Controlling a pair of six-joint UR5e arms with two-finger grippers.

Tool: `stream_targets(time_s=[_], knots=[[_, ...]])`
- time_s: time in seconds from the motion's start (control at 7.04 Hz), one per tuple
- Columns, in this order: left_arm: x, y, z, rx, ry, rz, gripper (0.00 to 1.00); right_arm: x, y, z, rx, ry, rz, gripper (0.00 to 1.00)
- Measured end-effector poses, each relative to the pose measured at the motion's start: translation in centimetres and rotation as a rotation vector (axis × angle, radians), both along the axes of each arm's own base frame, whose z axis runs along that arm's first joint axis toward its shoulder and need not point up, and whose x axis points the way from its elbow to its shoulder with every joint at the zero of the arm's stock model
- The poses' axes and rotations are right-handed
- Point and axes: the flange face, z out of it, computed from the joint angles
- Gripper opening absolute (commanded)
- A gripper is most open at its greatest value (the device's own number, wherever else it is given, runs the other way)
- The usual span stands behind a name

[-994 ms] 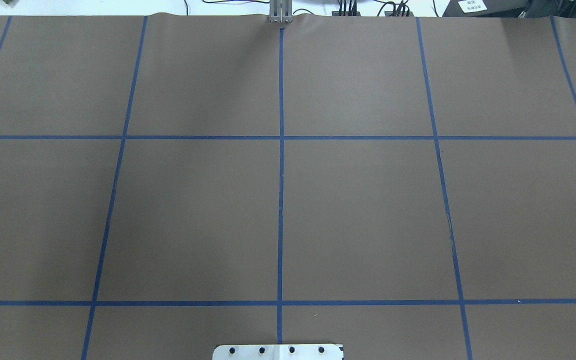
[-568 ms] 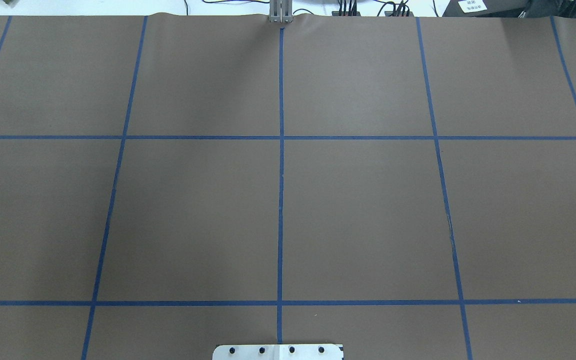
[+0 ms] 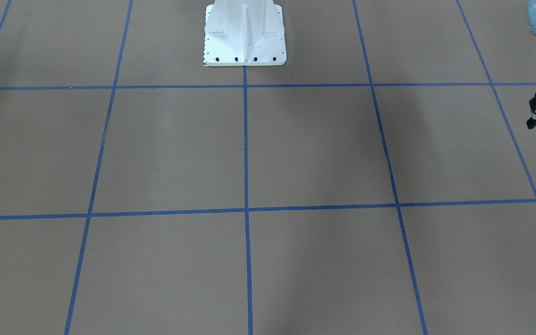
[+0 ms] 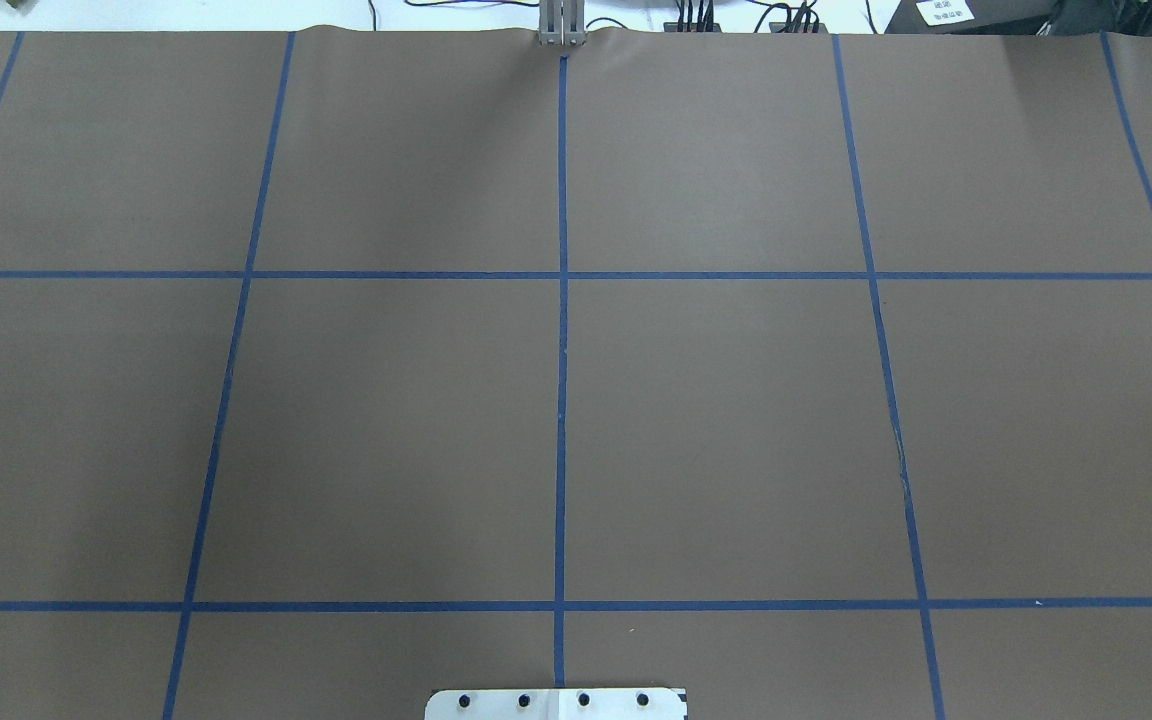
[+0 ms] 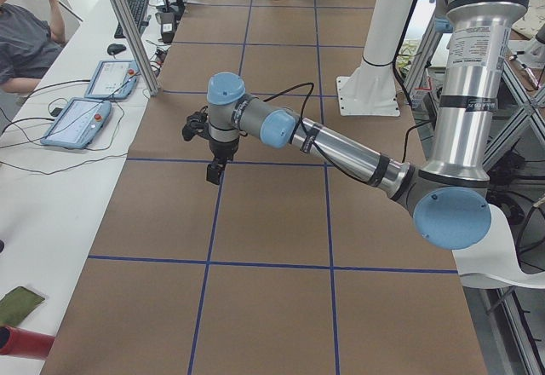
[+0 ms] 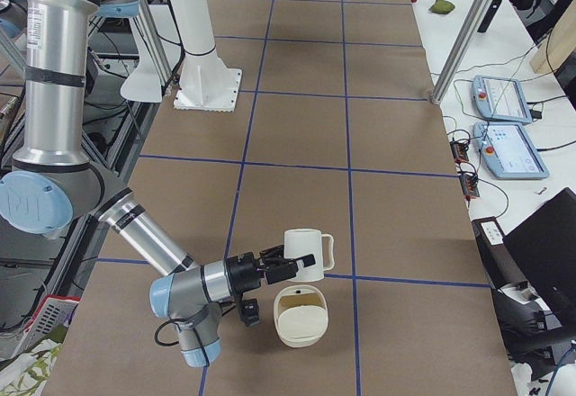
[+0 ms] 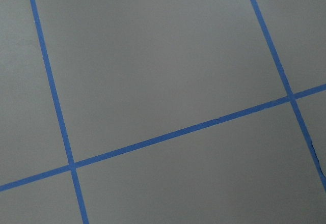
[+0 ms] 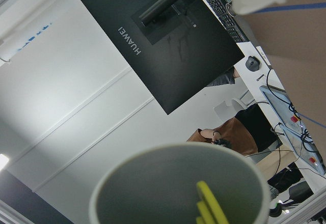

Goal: Left arm hands cup to right arm to dump lemon

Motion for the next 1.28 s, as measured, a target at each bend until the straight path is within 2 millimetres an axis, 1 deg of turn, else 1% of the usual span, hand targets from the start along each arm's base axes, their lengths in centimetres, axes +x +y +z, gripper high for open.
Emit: stream_targets(time_s=[0.57,1.28], knots=[[0.0,0.0,0.0,0.0,0.0,-0.001,1.0,0.0,-0.4,-0.4,0.002,-0.052,-0.013,0.0],[0.0,-0.1,-0.1,0.0,-0.001,-0.002,1.0,0.5,-1.2,-1.4,0.015,-0.241,-0.022,0.0]])
